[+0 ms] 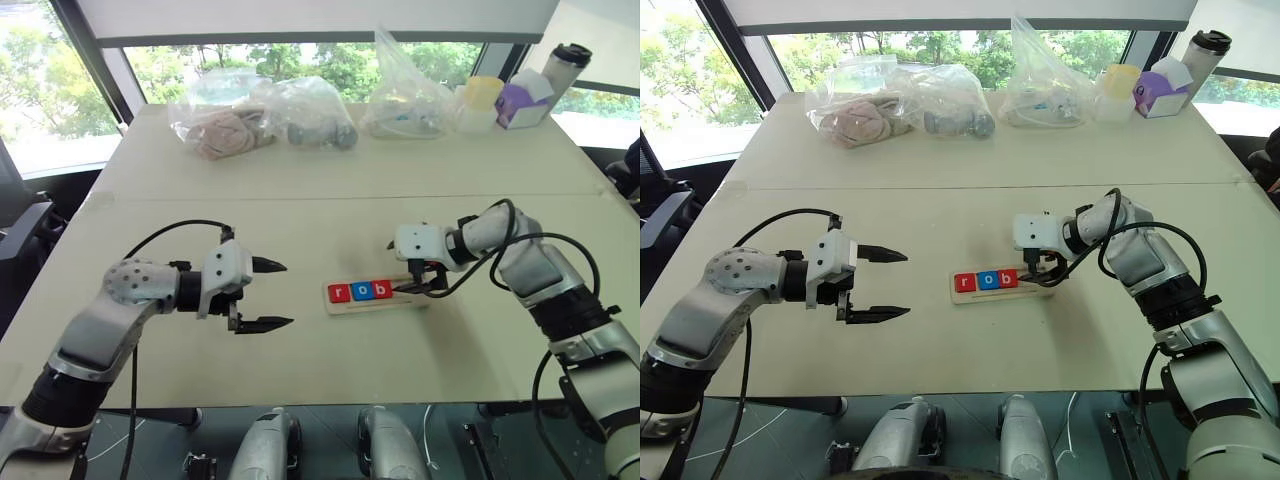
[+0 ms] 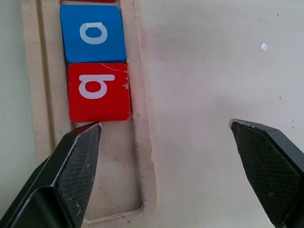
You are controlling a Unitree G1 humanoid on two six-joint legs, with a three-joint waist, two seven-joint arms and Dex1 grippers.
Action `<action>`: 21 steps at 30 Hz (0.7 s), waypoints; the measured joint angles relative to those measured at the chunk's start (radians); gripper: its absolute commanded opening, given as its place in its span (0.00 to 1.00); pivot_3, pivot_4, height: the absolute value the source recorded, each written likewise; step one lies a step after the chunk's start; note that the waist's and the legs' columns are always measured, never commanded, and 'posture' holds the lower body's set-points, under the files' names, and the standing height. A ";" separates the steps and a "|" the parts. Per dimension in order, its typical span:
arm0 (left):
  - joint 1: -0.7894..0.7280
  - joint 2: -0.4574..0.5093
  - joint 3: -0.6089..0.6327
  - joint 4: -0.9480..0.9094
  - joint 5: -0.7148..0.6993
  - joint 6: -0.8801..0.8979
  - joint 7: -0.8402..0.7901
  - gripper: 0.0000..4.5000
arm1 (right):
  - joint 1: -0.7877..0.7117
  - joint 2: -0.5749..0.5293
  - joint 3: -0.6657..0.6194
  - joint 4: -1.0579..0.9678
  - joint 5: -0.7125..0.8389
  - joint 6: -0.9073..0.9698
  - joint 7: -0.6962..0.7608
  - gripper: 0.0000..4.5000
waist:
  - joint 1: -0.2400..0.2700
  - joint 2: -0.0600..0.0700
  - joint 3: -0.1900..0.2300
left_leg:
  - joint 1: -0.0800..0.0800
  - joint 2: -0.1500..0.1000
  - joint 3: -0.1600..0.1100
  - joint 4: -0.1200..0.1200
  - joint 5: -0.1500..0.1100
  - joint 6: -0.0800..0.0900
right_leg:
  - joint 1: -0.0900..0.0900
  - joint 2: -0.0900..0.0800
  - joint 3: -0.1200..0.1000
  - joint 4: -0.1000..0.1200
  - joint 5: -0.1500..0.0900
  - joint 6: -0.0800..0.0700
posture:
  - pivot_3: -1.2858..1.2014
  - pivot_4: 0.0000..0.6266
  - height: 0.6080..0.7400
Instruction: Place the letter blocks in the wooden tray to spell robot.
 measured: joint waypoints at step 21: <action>0.015 0.000 0.000 -0.010 -0.001 0.020 0.012 1.00 | -0.011 -0.022 -0.002 -0.021 0.000 0.011 0.030 0.98 | 0.001 0.000 0.000 | 0.000 0.000 0.000 0.000 0.000 0.000 | 0.000 0.000 0.000 0.000 0.000 0.000 | 0.52 0.24 1.00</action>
